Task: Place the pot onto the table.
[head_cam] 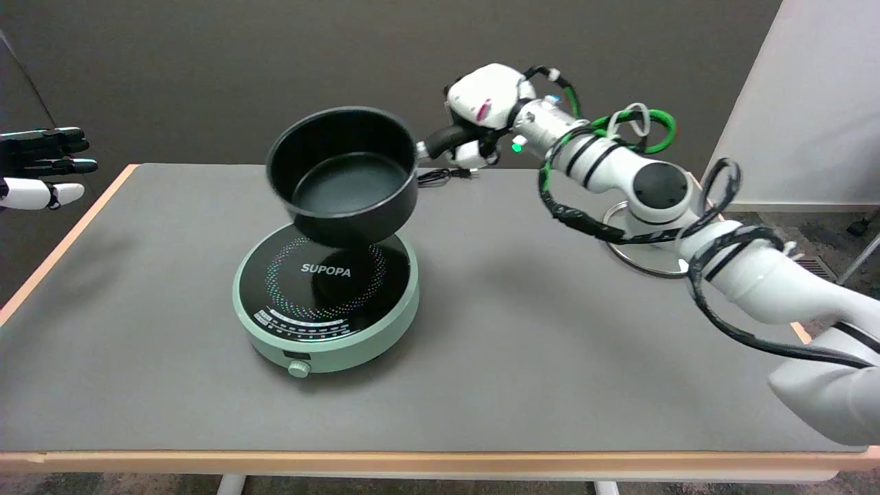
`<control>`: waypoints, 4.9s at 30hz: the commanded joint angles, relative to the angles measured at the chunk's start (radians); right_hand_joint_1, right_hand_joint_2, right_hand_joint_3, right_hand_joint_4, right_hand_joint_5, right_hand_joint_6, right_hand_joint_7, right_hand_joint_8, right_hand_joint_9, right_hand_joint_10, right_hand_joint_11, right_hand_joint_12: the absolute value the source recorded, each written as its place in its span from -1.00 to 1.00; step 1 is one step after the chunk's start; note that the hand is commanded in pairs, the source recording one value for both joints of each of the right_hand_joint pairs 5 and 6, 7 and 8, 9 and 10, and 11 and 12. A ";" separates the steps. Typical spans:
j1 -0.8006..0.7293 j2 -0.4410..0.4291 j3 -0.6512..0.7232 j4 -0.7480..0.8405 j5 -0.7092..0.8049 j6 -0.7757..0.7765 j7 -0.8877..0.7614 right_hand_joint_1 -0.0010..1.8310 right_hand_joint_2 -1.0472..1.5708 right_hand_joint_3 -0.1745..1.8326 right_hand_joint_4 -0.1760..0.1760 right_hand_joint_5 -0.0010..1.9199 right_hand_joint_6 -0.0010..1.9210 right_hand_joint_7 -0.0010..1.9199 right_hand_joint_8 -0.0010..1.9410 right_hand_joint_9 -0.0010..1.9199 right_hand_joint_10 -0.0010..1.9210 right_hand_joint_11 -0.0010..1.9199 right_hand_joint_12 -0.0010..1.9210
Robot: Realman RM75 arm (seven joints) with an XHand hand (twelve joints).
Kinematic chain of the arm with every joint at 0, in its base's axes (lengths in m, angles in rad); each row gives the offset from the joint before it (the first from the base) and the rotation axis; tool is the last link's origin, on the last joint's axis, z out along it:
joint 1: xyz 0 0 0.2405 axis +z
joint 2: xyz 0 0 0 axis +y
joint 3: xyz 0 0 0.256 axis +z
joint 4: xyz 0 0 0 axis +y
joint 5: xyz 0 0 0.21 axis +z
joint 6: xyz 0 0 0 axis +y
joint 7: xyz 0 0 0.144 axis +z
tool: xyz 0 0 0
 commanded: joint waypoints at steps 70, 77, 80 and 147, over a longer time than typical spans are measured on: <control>-1.207 -0.197 1.076 0.536 -0.036 -0.008 -0.008 0.00 0.69 0.25 -0.46 0.86 0.85 0.86 0.84 0.86 0.85 0.86 0.85; -1.200 -0.244 1.007 0.536 -0.132 -0.075 -0.008 0.00 0.69 0.25 -0.46 0.86 0.85 0.86 0.83 0.86 0.85 0.86 0.85; -1.200 -0.253 0.973 0.532 -0.175 -0.120 -0.004 0.00 0.69 0.26 -0.46 0.86 0.85 0.86 0.84 0.86 0.85 0.86 0.85; -1.151 -0.292 0.777 0.589 -0.801 -0.635 0.006 -0.28 -0.12 -0.57 -0.45 -0.66 -0.66 -0.66 -0.67 -0.66 -0.66 -0.66 -0.66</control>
